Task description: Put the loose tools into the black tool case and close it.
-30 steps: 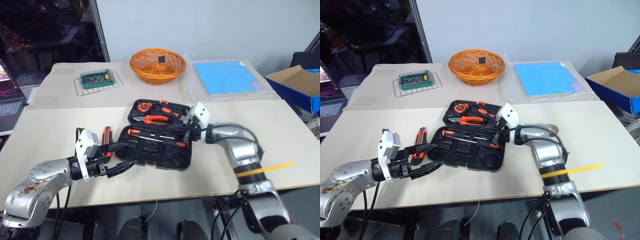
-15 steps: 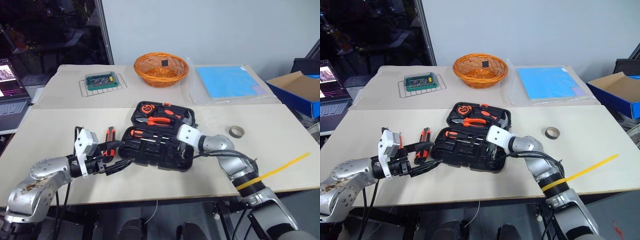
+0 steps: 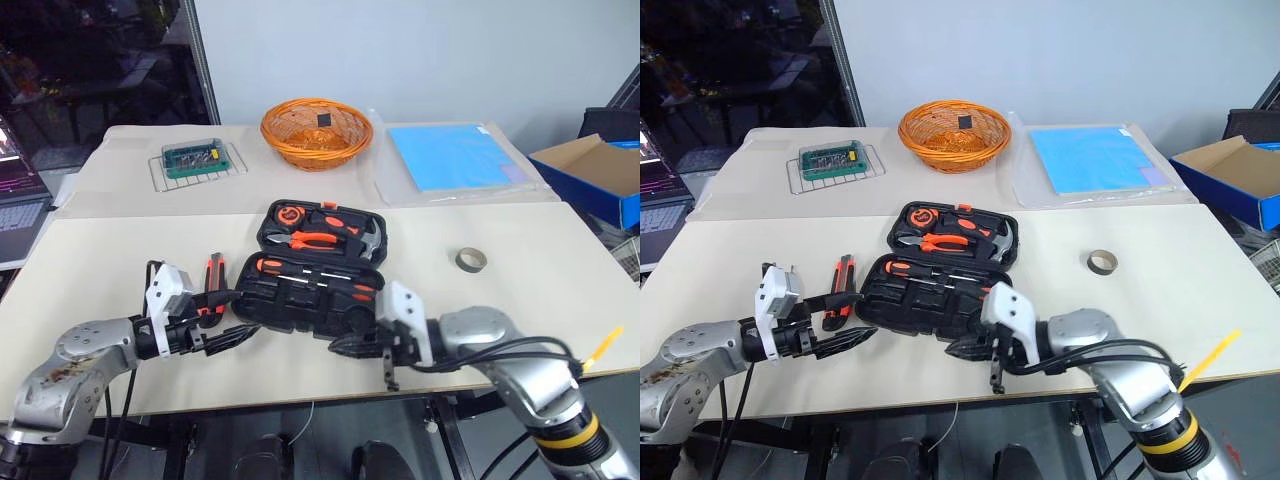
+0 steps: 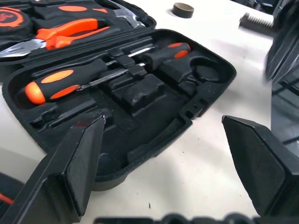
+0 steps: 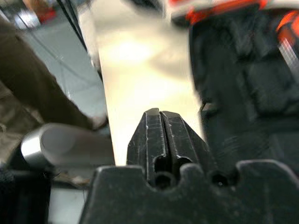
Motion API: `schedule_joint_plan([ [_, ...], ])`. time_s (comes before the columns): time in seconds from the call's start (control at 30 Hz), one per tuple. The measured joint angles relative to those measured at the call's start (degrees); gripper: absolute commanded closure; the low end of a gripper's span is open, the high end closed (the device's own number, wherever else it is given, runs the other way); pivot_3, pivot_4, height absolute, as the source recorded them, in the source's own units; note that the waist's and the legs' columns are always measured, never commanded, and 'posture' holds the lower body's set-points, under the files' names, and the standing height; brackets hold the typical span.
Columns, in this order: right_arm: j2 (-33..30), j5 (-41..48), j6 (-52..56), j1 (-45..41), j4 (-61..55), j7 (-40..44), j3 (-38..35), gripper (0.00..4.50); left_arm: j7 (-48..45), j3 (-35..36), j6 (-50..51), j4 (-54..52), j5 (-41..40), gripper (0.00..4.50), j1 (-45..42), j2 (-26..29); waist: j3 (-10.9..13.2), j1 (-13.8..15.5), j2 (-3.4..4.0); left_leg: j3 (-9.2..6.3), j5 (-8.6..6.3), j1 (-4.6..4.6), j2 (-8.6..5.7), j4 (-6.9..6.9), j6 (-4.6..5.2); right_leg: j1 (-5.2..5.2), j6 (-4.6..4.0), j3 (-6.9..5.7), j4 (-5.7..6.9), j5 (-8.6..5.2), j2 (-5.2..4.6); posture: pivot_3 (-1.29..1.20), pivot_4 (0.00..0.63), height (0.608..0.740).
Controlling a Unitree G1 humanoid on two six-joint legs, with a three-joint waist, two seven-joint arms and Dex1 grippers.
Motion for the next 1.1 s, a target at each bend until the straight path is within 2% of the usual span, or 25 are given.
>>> schedule_joint_plan([
  [0.17, 3.0, -6.0, -2.8, -0.7, 7.1, -4.9, 3.6, 4.49, -0.3, 2.6, 0.0, 2.0, 0.0, 0.2, 0.7, 1.5, 0.0, 0.2, -0.01, 0.0, 0.0, 0.0, -0.02, 0.04, 0.02, 0.02, 0.02, -0.04, -0.04, 0.01, 0.0, 0.0, 0.15, 0.74],
  [0.43, 3.8, -9.1, -5.3, -2.0, 13.3, -9.8, 0.5, 4.49, 4.9, 7.5, 2.5, -0.7, -1.5, 0.2, 4.1, 0.3, 0.0, 0.5, -0.02, -0.02, 0.0, 0.11, -0.03, 0.09, -0.03, 0.12, 0.1, -0.06, -0.04, 0.16, -0.06, 0.0, 0.15, 0.74],
  [0.67, 1.4, -9.0, -11.3, -1.8, 16.7, -7.3, -4.8, 4.49, 21.2, 9.9, 10.2, -4.8, -2.2, 0.2, 3.0, -4.7, 0.0, 0.4, -0.04, 0.04, 0.04, 0.06, -0.03, 0.06, 0.04, 0.14, 0.12, -0.03, -0.04, 0.18, 0.07, 0.0, 0.15, 0.74],
  [0.8, 1.3, -1.6, -14.2, -1.2, 14.0, -0.9, -10.0, 4.49, 36.9, 9.8, 21.5, -8.2, 1.0, 0.2, -2.9, -6.1, 0.0, 0.6, -0.08, 0.01, 0.25, -0.05, -0.02, 0.1, 0.4, 0.28, 0.17, 0.01, -0.02, 0.2, 0.48, 0.0, 0.15, 0.74],
  [0.97, 0.1, 11.1, -12.4, -2.1, 5.3, 6.8, -14.3, 2.99, 50.5, 11.2, 37.5, -9.1, 1.7, 0.2, -11.3, -10.5, 0.1, 0.6, -0.17, -0.01, 0.23, -0.05, -0.02, 0.19, 0.4, 0.33, 0.24, 0.0, -0.02, 0.24, 0.53, 0.0, 0.15, 0.74],
  [1.03, -0.4, 13.2, -12.2, -2.4, 3.5, 8.1, -14.3, 2.38, 53.7, 11.2, 41.2, -9.1, 3.2, 0.2, -12.4, -10.9, 0.1, 0.4, -0.2, -0.01, 0.21, -0.05, -0.03, 0.18, 0.37, 0.32, 0.24, 0.01, 0.0, 0.24, 0.55, 0.0, 0.15, 0.74],
  [1.1, -0.8, 13.5, -12.1, -3.6, 3.1, 9.2, -14.3, 1.65, 58.7, 12.1, 46.1, -8.8, 6.5, 0.2, -14.8, -13.7, 0.1, 0.5, -0.22, -0.01, 0.19, -0.05, -0.04, 0.21, 0.33, 0.32, 0.24, 0.0, 0.01, 0.24, 0.53, 0.0, 0.15, 0.74],
])
